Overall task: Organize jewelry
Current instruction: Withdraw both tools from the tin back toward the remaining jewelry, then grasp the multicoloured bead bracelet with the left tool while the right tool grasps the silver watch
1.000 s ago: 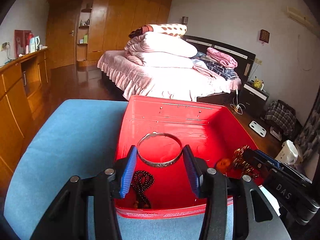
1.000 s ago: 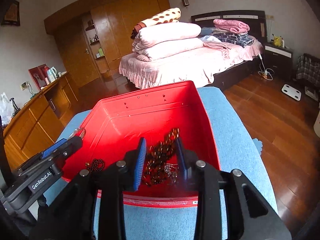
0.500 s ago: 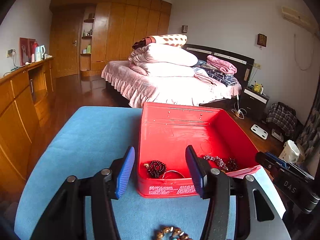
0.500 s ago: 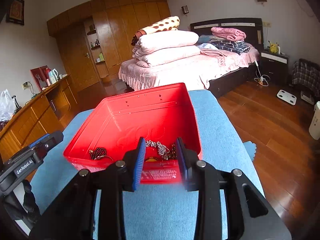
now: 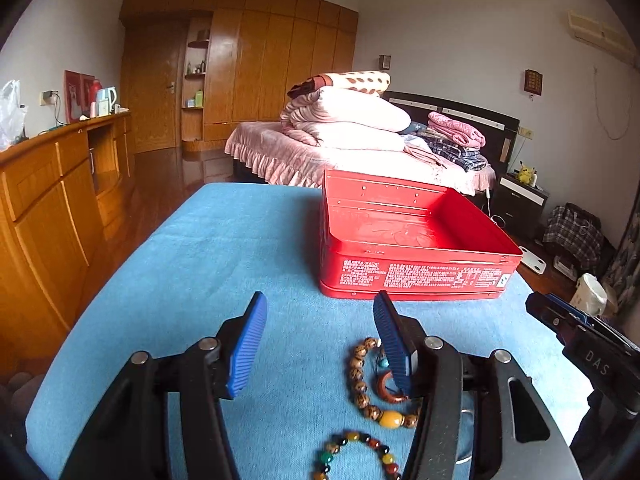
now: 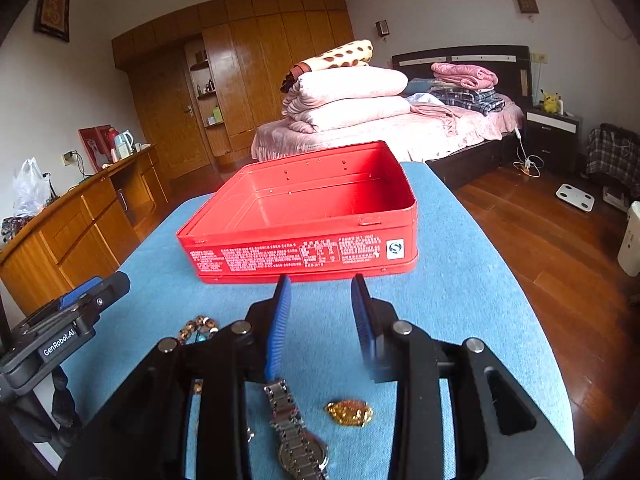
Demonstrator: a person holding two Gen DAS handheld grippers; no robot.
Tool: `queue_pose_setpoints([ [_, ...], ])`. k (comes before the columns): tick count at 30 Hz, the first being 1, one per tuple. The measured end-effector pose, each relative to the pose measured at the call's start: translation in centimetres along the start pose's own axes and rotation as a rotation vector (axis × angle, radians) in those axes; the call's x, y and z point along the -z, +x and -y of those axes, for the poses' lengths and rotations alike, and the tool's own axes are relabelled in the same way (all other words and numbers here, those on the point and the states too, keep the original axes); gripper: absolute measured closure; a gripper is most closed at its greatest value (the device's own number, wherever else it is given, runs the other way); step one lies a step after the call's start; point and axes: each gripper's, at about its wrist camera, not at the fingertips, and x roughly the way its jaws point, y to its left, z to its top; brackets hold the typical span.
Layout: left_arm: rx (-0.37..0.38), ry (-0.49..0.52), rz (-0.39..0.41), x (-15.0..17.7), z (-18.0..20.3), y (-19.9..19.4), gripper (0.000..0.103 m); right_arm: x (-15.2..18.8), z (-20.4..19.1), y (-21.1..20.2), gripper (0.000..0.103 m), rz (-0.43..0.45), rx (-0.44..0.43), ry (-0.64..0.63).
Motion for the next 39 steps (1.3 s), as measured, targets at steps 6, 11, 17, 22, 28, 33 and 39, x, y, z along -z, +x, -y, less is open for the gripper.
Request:
queue_pose_setpoints([
  [6, -0.010, 0.009, 0.014, 2.4, 0.1, -2.0, 0.048, 2.6, -0.3, -1.8, 0.072, -0.005, 0.003, 0.001],
  [11, -0.005, 0.014, -0.017, 4.4, -0.1, -2.7, 0.048, 4.4, -0.2, -2.5, 0.072, -0.034, -0.014, 0.018],
  [17, -0.009, 0.021, -0.017, 6.0, -0.4, -3.9, 0.043, 5.8, -0.4, -3.0, 0.072, -0.057, -0.021, 0.001],
  [22, -0.012, 0.023, -0.023, 6.9, -0.5, -4.4, 0.041, 6.9, -0.7, -3.3, 0.072, -0.078, -0.027, -0.018],
  [28, -0.012, 0.042, -0.033, 7.9, 0.2, -4.7, 0.034, 7.7, -0.8, -3.6, 0.069, -0.094, -0.032, -0.034],
  [33, -0.014, 0.052, -0.046, 8.6, 0.5, -4.6, 0.030, 7.9, -1.0, -3.4, 0.068, -0.108, -0.035, -0.050],
  [39, -0.010, 0.054, -0.058, 9.2, 0.6, -4.7, 0.024, 8.0, -1.3, -3.0, 0.064, -0.126, -0.035, -0.072],
])
